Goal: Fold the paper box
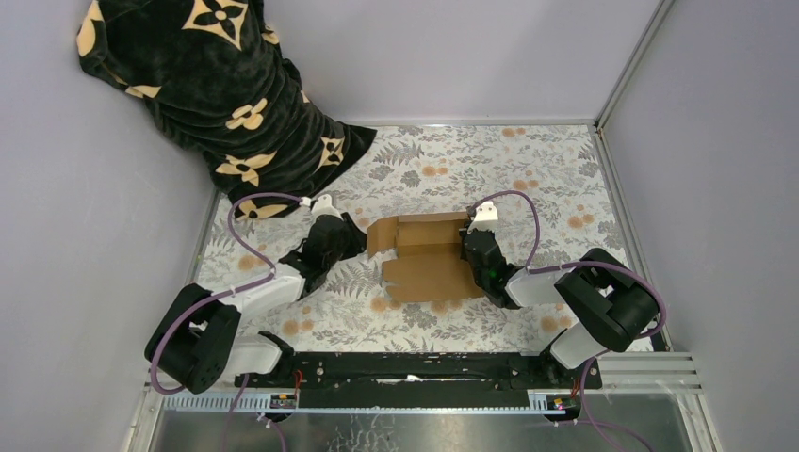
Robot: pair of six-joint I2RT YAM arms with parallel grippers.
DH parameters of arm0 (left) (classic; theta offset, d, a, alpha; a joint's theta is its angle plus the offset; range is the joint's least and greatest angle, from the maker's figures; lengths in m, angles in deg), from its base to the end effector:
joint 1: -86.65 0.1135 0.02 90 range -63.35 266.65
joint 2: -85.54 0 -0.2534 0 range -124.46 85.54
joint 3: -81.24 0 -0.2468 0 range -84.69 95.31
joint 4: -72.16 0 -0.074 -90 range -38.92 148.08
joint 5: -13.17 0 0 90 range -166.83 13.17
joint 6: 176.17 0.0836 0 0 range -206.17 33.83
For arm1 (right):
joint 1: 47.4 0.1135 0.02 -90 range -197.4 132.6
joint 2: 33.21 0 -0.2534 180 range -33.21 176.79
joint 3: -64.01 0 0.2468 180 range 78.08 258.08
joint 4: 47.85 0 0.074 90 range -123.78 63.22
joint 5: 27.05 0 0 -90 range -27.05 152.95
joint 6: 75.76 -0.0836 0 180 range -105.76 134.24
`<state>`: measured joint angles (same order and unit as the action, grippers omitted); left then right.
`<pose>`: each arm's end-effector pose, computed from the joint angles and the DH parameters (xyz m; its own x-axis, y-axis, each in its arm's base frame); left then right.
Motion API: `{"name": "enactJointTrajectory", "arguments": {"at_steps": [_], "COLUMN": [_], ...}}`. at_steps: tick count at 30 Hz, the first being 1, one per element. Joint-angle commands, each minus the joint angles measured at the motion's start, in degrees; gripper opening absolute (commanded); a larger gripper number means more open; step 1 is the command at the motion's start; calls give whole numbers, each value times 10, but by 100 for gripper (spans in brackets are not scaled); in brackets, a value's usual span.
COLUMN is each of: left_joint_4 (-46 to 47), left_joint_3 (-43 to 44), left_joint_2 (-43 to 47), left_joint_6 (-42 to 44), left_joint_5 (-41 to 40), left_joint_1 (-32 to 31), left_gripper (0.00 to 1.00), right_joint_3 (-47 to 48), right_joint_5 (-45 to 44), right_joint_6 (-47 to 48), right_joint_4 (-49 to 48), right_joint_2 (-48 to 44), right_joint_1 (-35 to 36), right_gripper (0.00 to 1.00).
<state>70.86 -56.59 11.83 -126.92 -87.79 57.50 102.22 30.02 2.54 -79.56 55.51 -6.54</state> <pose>0.2614 -0.1276 0.1430 -0.5799 -0.4104 -0.7038 -0.0526 0.8809 -0.4703 0.2625 0.1670 0.1299 -0.2711 -0.0094 -0.9625 -0.1071 0.9940 0.0204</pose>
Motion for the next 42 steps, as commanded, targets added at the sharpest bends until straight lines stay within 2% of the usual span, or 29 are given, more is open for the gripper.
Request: {"name": "enactJointTrajectory", "arguments": {"at_steps": [1, 12, 42], "left_joint_4": [76, 113, 117], "left_joint_3": [-8, -5, 42], "left_joint_2": [-2, -30, -69], "left_joint_6": [16, 2, 1], "left_joint_5": [41, 98, 96], "left_joint_1": [4, -1, -44], "left_gripper": [42, 41, 41], "right_joint_3": [-3, 3, 20], "right_joint_5": [11, 12, 4], "right_joint_6": [-3, -5, 0], "right_joint_4": [-3, -1, 6], "right_joint_2": [-1, 11, 36], "right_joint_1": [5, 6, 16], "right_gripper": [4, 4, 4]}}
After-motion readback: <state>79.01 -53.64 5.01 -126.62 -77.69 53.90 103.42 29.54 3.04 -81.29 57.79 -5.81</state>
